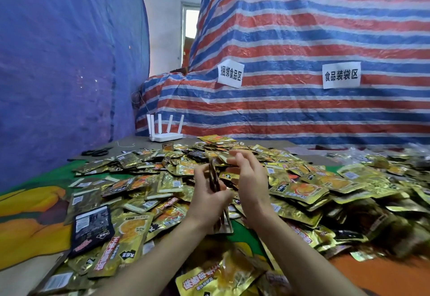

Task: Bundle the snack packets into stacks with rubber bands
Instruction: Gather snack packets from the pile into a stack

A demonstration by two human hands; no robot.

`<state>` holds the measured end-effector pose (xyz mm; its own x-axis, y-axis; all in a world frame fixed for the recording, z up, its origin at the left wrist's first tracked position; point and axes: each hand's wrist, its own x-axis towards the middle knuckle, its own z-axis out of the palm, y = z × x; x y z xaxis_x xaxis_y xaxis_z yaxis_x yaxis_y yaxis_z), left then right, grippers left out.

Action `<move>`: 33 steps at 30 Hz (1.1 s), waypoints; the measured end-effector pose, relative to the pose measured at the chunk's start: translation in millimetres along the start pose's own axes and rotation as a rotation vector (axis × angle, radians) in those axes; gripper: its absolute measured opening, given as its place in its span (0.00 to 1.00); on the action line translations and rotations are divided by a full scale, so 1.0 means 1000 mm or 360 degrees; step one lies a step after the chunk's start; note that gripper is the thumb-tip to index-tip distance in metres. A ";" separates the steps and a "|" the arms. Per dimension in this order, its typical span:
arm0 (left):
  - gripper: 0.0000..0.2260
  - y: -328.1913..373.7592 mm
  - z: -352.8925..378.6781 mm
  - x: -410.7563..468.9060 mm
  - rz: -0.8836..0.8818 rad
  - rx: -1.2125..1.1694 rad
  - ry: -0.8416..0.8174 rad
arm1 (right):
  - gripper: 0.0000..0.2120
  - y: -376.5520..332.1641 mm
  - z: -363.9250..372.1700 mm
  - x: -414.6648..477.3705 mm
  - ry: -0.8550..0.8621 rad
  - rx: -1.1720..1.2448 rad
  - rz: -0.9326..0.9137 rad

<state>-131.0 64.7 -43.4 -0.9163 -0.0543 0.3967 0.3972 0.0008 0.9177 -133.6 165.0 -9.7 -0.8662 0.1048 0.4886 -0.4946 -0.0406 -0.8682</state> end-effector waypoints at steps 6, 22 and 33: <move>0.25 -0.010 0.007 -0.006 0.0156 0.0306 -0.0269 | 0.14 0.012 0.000 -0.001 -0.0405 -0.0614 -0.0511; 0.30 0.005 0.000 -0.015 0.0382 0.0569 -0.0532 | 0.24 -0.064 -0.115 -0.041 -0.0311 -0.1541 -0.0583; 0.33 -0.006 -0.001 -0.010 0.0313 0.0492 -0.0614 | 0.04 -0.057 -0.307 -0.066 -0.0015 -0.2688 0.0761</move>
<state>-124.3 64.5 -53.3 -0.8010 0.3480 0.4871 0.5835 0.2716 0.7654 -26.7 465.5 -18.6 -0.9039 0.3875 0.1813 0.3848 0.9216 -0.0511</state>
